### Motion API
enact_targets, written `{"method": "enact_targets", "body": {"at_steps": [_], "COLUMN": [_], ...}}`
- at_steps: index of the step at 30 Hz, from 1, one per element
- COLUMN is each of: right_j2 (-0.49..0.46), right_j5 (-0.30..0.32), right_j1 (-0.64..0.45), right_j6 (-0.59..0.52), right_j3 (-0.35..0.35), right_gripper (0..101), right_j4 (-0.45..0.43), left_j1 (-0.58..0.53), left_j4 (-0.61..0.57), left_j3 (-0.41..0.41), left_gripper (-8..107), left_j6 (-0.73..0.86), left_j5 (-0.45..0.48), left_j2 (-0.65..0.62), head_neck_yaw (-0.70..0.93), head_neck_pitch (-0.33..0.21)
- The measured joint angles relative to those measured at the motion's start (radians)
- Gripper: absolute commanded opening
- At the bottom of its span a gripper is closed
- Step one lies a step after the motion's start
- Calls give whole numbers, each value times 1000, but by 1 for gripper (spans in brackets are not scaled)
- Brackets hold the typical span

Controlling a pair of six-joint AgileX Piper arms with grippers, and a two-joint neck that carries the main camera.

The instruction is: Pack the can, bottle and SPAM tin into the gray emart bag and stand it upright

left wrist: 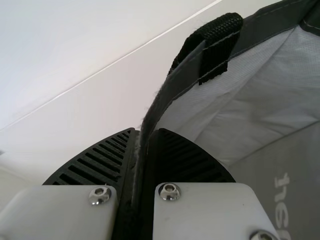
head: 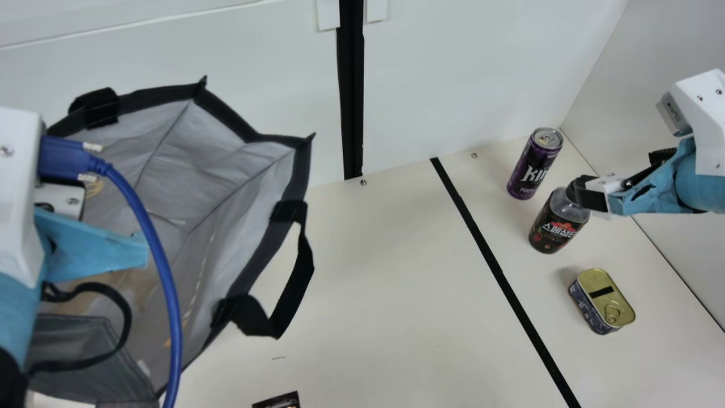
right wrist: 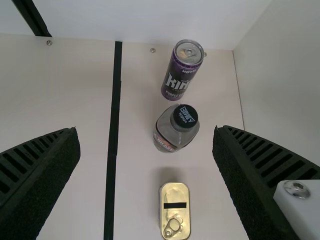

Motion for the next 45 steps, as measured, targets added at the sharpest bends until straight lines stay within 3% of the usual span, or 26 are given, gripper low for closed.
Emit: {"method": "enact_targets", "body": {"at_steps": [8, 20, 35, 45], "right_j2": [0, 0, 0, 0], "right_j5": [0, 0, 0, 0], "right_j1": [0, 0, 0, 0], "right_j6": [0, 0, 0, 0], "right_j3": [0, 0, 0, 0], "right_gripper": [95, 95, 95, 95], "right_j4": [0, 0, 0, 0], "left_j1": [-23, -108, -210, -245], "left_j4": [76, -3, -156, -334], "left_j3": [148, 296, 332, 285], "left_gripper": [-8, -8, -8, -8], "left_j6": [-119, -248, -319, -327], "left_j5": [0, 0, 0, 1], "left_j2": [-20, -8, 33, 55], "head_neck_yaw": [-2, 0, -2, 0], "head_neck_pitch": [-2, 0, -2, -2]}}
